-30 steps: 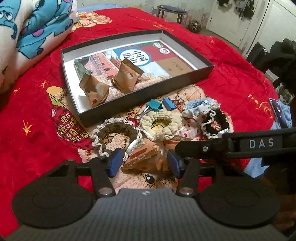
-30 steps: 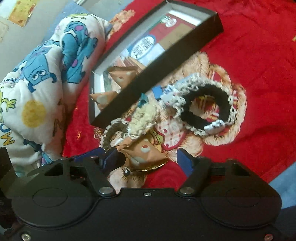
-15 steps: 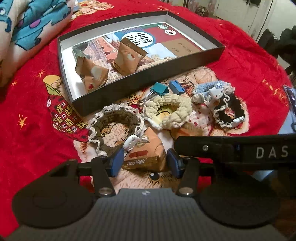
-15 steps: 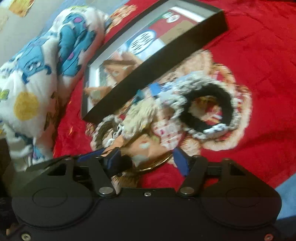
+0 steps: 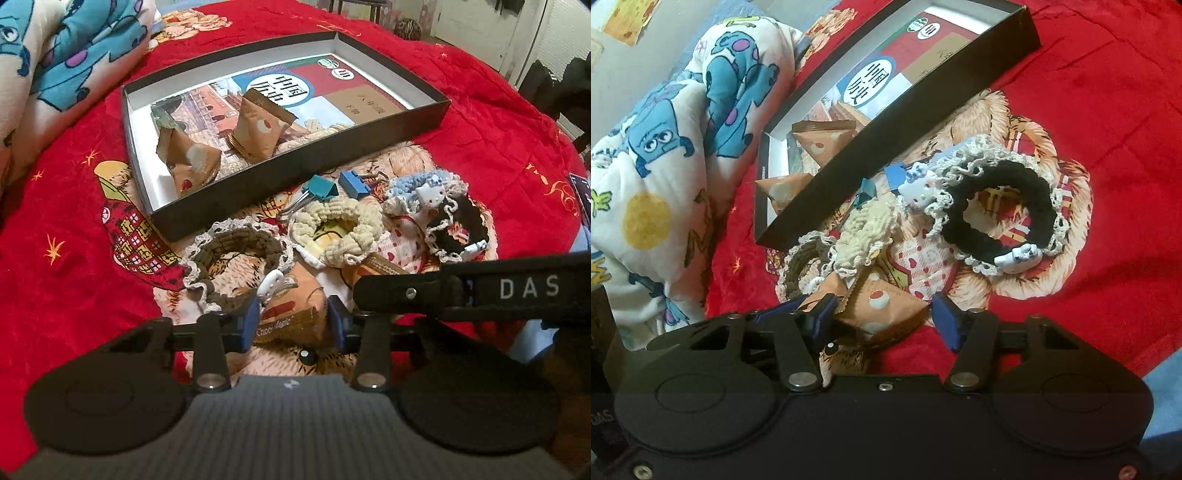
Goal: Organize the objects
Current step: 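Grasp a brown Choco packet with the left tool while the right tool grasps another packet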
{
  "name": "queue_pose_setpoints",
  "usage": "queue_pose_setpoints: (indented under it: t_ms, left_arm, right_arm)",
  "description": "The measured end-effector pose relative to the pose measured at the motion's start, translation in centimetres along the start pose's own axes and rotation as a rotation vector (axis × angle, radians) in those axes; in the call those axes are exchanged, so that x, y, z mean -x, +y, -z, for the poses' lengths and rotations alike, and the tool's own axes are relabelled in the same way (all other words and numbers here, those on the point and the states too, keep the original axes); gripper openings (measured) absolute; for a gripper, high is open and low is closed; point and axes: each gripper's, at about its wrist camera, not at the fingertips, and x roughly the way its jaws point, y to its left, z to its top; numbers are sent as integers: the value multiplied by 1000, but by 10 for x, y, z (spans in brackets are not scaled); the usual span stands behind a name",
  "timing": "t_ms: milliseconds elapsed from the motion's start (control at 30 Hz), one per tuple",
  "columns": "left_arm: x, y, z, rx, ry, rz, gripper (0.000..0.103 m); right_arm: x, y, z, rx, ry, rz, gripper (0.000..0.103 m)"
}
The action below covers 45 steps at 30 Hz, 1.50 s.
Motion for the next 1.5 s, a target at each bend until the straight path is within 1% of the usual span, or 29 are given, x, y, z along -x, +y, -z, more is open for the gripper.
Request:
queue_pose_setpoints:
  t_ms: [133, 233, 333, 567, 867, 967, 1100, 1167, 1300, 1367, 1433, 1500]
  left_arm:
    - [2, -5, 1, -26, -8, -10, 41]
    - [4, -7, 2, -32, -10, -2, 41]
    - [8, -7, 3, -33, -18, 1, 41]
    - [18, -6, 5, -30, -39, 21, 40]
    - [27, -5, 6, -27, -70, 33, 40]
    - [24, -4, 7, -19, -48, 37, 40]
    - [15, -5, 10, -31, 4, 29, 39]
    - [12, -8, 11, -50, 15, 26, 51]
    - [6, -15, 10, -77, 41, 4, 51]
    - [5, -16, 10, -81, 44, -1, 51]
    - [5, -15, 11, -76, 39, -10, 39]
    - [6, -12, 11, -54, 30, -4, 38]
  right_arm:
    - [0, 4, 1, 28, -2, 10, 52]
    - [0, 0, 3, -5, 3, -22, 51]
    - [1, 0, 2, -7, 11, -27, 51]
    - [7, -6, 3, -58, 47, -62, 50]
    - [14, 1, 4, -31, 20, -72, 49]
    - [14, 3, 5, -20, 19, -64, 49]
    - [8, 3, 9, -11, 39, -43, 49]
    - [7, 4, 10, -6, 45, -42, 49]
    - [3, 6, 9, 29, 55, -24, 48]
    - [2, 5, 8, 26, 57, -21, 48]
    - [2, 6, 8, 29, 57, -21, 48]
    - [3, 6, 8, 33, 57, -22, 48]
